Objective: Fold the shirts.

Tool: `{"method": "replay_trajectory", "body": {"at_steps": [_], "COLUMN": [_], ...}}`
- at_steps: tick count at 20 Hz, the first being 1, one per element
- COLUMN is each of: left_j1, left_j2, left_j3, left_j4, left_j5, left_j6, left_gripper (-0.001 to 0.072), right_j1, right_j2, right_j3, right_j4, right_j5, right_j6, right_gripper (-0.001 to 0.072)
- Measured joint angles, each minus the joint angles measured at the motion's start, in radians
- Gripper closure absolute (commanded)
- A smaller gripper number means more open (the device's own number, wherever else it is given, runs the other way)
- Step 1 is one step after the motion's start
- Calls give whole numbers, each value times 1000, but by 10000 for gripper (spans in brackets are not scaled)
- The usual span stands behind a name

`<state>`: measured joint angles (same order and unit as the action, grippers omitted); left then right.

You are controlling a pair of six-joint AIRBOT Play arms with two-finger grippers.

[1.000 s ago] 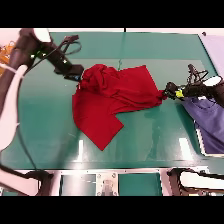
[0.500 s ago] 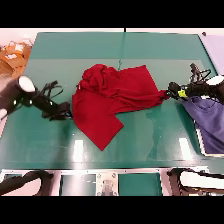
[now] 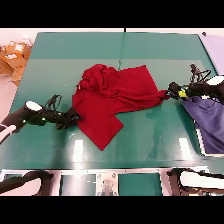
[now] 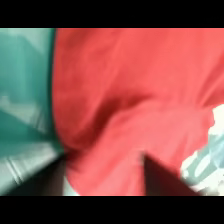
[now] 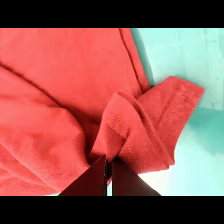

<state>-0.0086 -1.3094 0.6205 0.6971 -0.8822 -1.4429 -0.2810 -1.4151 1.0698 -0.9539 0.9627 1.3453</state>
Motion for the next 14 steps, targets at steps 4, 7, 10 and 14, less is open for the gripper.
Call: {"method": "replay_trajectory", "body": {"at_steps": [4, 7, 10, 14], "left_j1": [38, 123, 207, 267], "left_j2": [-19, -23, -25, -27], "left_j3": [43, 146, 250, 316], "left_j4": [-23, 36, 124, 190], "left_j5": [0, -111, -204, -246], "left_j6": [85, 111, 123, 132], "left_gripper": [685, 685, 685, 684], "right_j1": [-9, -33, -37, -17], "right_j2": [1, 9, 40, 89], "right_j3": [0, -2, -11, -12], "right_j4": [0, -1, 0, 2], "right_j5": [28, 121, 241, 281], "right_j6": [1, 31, 60, 78], "right_gripper": [696, 696, 678, 166]}}
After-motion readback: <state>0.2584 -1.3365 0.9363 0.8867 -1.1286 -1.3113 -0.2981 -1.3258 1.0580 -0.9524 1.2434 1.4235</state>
